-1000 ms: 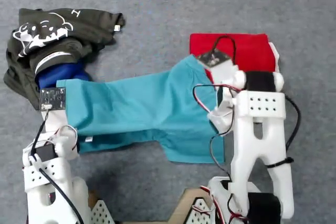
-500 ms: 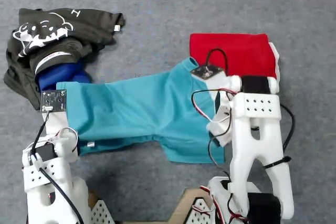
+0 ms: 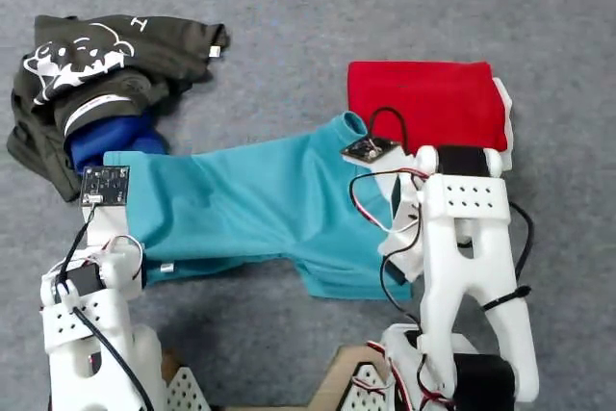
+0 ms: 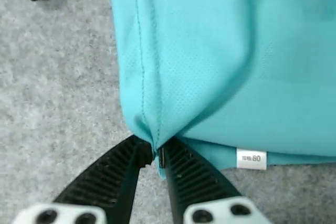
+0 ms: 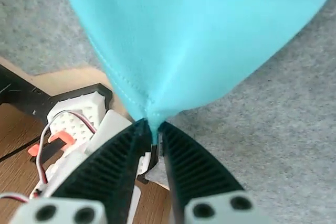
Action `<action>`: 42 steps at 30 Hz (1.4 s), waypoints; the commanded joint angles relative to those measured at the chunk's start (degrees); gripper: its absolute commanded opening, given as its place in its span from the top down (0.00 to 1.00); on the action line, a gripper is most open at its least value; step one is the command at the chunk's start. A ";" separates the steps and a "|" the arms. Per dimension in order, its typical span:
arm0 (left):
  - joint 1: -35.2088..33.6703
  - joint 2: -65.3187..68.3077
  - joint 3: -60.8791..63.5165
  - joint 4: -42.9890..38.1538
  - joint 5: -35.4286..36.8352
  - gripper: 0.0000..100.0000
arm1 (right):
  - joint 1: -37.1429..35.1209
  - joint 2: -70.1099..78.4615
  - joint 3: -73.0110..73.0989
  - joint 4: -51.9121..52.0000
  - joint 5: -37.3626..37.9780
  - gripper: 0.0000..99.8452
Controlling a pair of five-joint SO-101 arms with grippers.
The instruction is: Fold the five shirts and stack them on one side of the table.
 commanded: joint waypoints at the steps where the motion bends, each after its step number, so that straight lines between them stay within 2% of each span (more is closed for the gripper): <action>1: -1.36 -0.35 -0.57 0.26 -0.44 0.97 | 0.88 -1.98 0.84 0.35 1.58 0.99; 6: -1.19 -0.35 0.57 0.35 -0.88 0.97 | 0.88 -1.98 4.18 0.35 5.19 0.98; 8: -1.19 -0.79 1.19 0.26 -4.04 0.97 | 0.97 -2.07 4.26 0.35 6.24 0.98; 11: -1.71 -0.88 1.27 0.35 -7.56 0.94 | 1.23 -2.33 4.26 0.26 5.98 0.87; 15: -1.80 -0.97 0.04 3.69 -7.74 0.78 | 1.14 -2.33 2.24 0.26 6.24 0.69; 18: -2.51 -0.97 -2.86 6.51 -8.09 0.76 | 1.32 -2.24 -2.68 0.26 5.98 0.65; 21: -5.41 -0.97 -7.25 9.32 -8.09 0.76 | 0.97 -1.98 -8.04 0.26 1.93 0.72; 24: -9.36 -0.97 -12.35 12.40 -8.18 0.76 | -1.14 -1.80 -14.20 -0.53 -5.01 0.95; 25: -10.68 -0.97 -14.20 13.71 -8.97 0.76 | -2.99 -1.36 -15.87 -0.70 -6.07 0.99; 27: -12.97 -0.97 -17.63 17.23 -14.51 0.76 | -5.80 -0.04 -17.98 -0.26 -9.23 0.95; 29: -14.73 -0.97 -21.05 19.52 -18.73 0.76 | -10.02 2.15 -20.26 -1.49 -14.42 0.99; 31: -15.08 -0.97 -25.10 18.81 -15.91 0.77 | -13.98 5.41 -22.64 -2.64 -18.02 0.98; 33: -12.70 -0.35 -28.97 17.67 -8.62 0.82 | -18.55 9.89 -24.92 -4.48 -21.19 0.99; 36: -2.15 0.62 -29.67 12.04 2.11 0.98 | -22.42 18.42 -28.44 -9.14 -25.05 0.99; 38: 5.58 2.73 -28.53 8.00 7.38 0.94 | -22.95 24.66 -31.43 -12.92 -27.08 0.99; 40: 10.77 6.24 -26.15 0.62 12.84 0.95 | -22.42 30.99 -35.21 -16.09 -27.87 0.99; 42: 12.97 11.78 -22.37 -11.16 17.76 0.97 | -19.96 37.32 -40.13 -18.20 -27.78 0.99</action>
